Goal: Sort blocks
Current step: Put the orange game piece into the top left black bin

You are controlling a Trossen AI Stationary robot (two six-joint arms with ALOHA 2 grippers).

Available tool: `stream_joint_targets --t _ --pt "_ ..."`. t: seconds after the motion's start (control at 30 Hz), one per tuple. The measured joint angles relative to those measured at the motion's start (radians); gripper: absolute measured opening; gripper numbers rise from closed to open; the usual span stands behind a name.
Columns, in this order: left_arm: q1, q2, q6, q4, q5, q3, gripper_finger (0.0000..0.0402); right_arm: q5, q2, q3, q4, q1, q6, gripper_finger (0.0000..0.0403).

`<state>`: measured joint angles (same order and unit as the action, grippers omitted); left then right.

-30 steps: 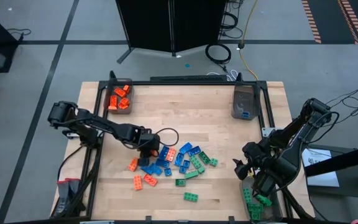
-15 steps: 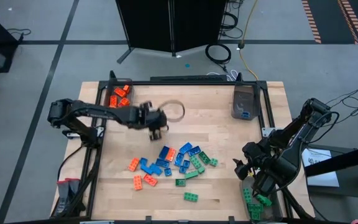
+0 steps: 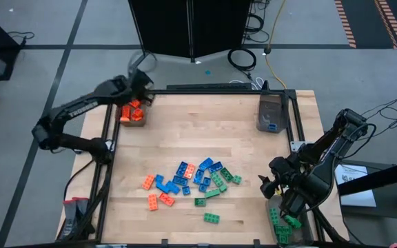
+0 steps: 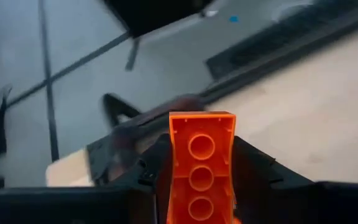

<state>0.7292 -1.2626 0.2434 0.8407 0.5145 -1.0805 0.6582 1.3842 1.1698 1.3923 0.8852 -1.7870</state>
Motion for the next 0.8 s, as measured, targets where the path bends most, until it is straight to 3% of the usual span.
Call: stream_joint_targets --t 0.2,0.5,0.8 --pt "0.118 -0.021 0.087 0.007 -0.01 0.001 0.0119 0.006 0.0 0.0 0.008 0.0 0.017 0.0299" --pt "0.15 -0.11 0.096 0.014 0.004 0.001 0.0119 0.006 0.0 0.0 0.005 0.0 0.012 0.0299" --pt "0.153 -0.176 0.117 0.073 0.018 0.001 0.0214 0.005 0.0 0.0 0.003 0.0 0.0 0.0299"
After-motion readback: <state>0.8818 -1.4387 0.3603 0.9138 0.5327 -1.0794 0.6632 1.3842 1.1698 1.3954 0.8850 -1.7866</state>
